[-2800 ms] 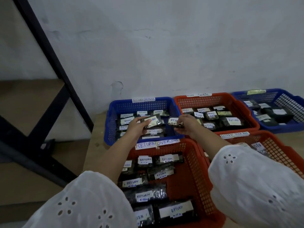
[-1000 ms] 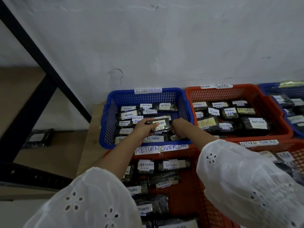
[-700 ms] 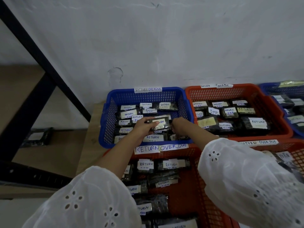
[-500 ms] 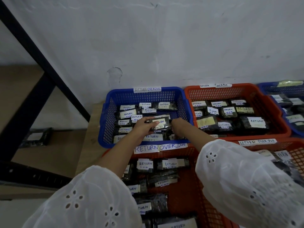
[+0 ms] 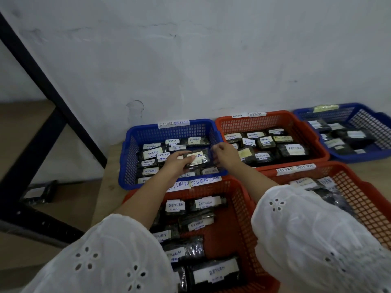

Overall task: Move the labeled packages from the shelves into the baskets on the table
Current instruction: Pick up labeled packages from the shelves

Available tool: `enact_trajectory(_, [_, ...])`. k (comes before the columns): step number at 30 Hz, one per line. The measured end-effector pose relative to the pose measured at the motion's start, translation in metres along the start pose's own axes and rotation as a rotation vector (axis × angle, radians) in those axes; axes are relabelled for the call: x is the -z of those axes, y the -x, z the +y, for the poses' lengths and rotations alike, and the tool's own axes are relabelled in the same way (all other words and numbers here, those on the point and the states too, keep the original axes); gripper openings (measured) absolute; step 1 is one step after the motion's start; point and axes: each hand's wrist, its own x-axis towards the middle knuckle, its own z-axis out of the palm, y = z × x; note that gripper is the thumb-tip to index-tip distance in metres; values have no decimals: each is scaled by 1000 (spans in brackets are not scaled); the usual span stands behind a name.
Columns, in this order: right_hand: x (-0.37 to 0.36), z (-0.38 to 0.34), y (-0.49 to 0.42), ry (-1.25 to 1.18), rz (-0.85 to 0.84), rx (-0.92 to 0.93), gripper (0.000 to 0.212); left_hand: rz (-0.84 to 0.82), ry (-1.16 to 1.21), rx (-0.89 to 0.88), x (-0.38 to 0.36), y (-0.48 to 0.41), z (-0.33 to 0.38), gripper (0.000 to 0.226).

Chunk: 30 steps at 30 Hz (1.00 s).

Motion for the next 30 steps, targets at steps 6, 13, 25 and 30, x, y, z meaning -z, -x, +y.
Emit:
enact_trajectory(6, [-5,13,70,-330,96,14,35,-19,-57,-35,-18,38,-19,30])
enact_trajectory(13, [-7,46,122,-453,-15,-50,8,-36,-96,20,-25,78,-53,37])
enact_trajectory(25, [9,56,178,-704,-157,-263,19,22,-75,-10,-28,140,-83,38])
enact_trajectory(30, [8,62,186,-861,-21,-488,9,262,-222,-113,-21,160,-92,31])
